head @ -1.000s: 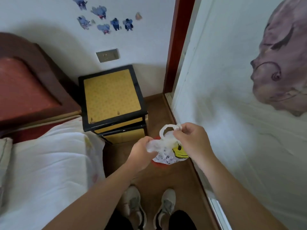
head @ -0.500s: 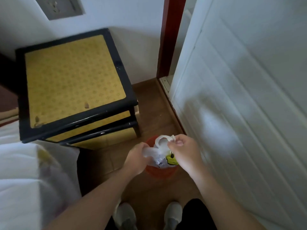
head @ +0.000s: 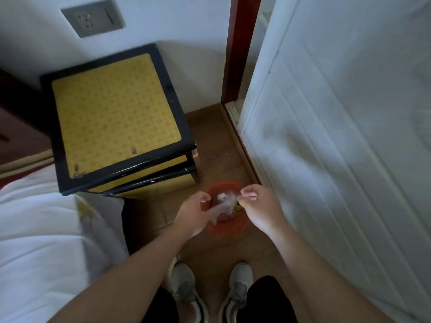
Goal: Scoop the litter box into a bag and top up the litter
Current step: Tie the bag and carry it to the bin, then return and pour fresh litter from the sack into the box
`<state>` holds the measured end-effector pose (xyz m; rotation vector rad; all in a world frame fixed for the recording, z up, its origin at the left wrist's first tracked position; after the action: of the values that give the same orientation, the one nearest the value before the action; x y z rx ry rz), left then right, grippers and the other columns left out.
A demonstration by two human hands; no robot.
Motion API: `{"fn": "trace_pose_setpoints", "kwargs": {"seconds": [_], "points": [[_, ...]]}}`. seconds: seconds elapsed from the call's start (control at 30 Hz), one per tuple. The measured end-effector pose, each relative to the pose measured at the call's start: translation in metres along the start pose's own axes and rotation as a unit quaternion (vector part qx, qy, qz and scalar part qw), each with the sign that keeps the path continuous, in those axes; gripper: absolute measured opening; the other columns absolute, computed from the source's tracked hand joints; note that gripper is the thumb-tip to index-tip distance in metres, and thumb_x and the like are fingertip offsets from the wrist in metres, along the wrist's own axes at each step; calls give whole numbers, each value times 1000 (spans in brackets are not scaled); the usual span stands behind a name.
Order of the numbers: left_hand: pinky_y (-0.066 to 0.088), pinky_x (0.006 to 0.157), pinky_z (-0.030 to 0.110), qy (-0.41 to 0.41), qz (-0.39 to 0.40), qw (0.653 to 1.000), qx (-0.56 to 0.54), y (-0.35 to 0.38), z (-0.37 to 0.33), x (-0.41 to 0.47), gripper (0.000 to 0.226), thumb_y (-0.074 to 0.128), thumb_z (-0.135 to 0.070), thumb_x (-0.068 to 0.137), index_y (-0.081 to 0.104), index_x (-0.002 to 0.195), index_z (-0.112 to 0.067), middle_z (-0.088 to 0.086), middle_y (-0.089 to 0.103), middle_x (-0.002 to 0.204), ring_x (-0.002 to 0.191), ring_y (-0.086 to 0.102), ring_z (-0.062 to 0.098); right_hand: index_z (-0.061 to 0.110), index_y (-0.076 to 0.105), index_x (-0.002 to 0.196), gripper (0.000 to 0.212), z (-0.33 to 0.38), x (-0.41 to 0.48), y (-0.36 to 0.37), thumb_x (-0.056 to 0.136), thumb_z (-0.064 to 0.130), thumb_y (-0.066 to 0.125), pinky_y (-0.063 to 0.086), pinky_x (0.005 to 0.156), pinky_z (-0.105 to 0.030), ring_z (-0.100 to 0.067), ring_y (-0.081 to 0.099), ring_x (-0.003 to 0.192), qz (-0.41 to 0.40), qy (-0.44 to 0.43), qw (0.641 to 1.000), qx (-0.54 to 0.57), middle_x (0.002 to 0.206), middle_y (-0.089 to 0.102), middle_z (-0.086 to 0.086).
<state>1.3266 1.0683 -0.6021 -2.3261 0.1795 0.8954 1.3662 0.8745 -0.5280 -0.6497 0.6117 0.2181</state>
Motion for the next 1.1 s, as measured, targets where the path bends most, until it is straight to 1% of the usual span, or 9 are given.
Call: {"fn": "trace_pose_setpoints", "kwargs": {"seconds": [0.1, 0.17, 0.3, 0.37, 0.47, 0.63, 0.83, 0.97, 1.1], "points": [[42, 88, 24, 12, -14, 1000, 22, -28, -29, -32, 40, 67, -43, 84, 56, 121, -31, -12, 59, 124, 115, 54, 9, 26, 64, 109, 17, 34, -27, -23, 92, 29, 62, 39, 67, -11, -5, 60, 98, 0, -14, 1000, -25, 109, 64, 11], [42, 93, 25, 26, -25, 999, 32, -51, -54, -57, 43, 66, -39, 88, 54, 128, -31, -11, 58, 128, 118, 53, 9, 25, 63, 111, 19, 60, -48, -40, 92, 29, 61, 40, 70, -12, -7, 60, 101, -5, -29, 999, -45, 111, 65, 10], [40, 96, 25, 60, -51, 995, 55, -99, -109, -111, 47, 59, -38, 93, 48, 138, -29, -10, 55, 136, 124, 51, 11, 22, 60, 126, 32, 113, -93, -72, 96, 31, 57, 43, 86, -20, -11, 60, 112, -12, -72, 992, -103, 126, 64, 5], [42, 99, 28, 75, -62, 992, 74, -121, -134, -138, 47, 56, -40, 95, 46, 140, -30, -10, 54, 138, 125, 51, 11, 21, 57, 131, 36, 138, -115, -85, 97, 33, 54, 44, 93, -22, -14, 58, 118, -12, -90, 987, -130, 133, 61, 3], [44, 98, 30, 95, -78, 988, 98, -150, -164, -174, 46, 51, -44, 96, 46, 140, -30, -8, 53, 139, 123, 52, 12, 22, 53, 137, 41, 170, -144, -101, 99, 38, 49, 44, 104, -31, -18, 54, 126, -11, -117, 977, -176, 141, 56, 2], [41, 106, 34, 126, -99, 978, 130, -193, -201, -228, 48, 45, -45, 99, 43, 143, -25, -4, 47, 146, 131, 46, 16, 21, 50, 140, 45, 217, -184, -127, 101, 42, 44, 40, 108, -33, -19, 50, 132, -31, -155, 964, -216, 145, 52, 1], [41, 105, 39, 157, -129, 962, 181, -236, -230, -286, 47, 34, -43, 103, 40, 145, -21, 0, 49, 143, 129, 47, 21, 19, 43, 146, 49, 255, -224, -141, 103, 42, 39, 35, 111, -35, -21, 42, 138, -30, -189, 949, -249, 151, 45, -1], [38, 108, 42, 150, -155, 954, 211, -260, -230, -314, 46, 32, -40, 103, 40, 144, -20, 2, 47, 145, 132, 43, 24, 20, 38, 148, 51, 270, -243, -137, 103, 44, 35, 34, 115, -40, -23, 37, 142, -16, -206, 937, -281, 155, 39, -1], [35, 110, 44, 140, -188, 944, 231, -280, -220, -336, 44, 31, -37, 102, 44, 139, -18, 4, 49, 142, 131, 43, 24, 22, 32, 151, 52, 283, -262, -136, 104, 45, 32, 27, 117, -39, -23, 29, 147, -27, -221, 921, -318, 160, 31, 0]]}}
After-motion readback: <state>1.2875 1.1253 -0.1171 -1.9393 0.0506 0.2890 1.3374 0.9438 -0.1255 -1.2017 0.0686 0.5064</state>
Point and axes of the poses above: each hand's wrist, its own x-axis towards the middle knuckle, its own y-axis out of the palm, z = x × y, the point moved 10 cm from there along x, towards the middle knuckle
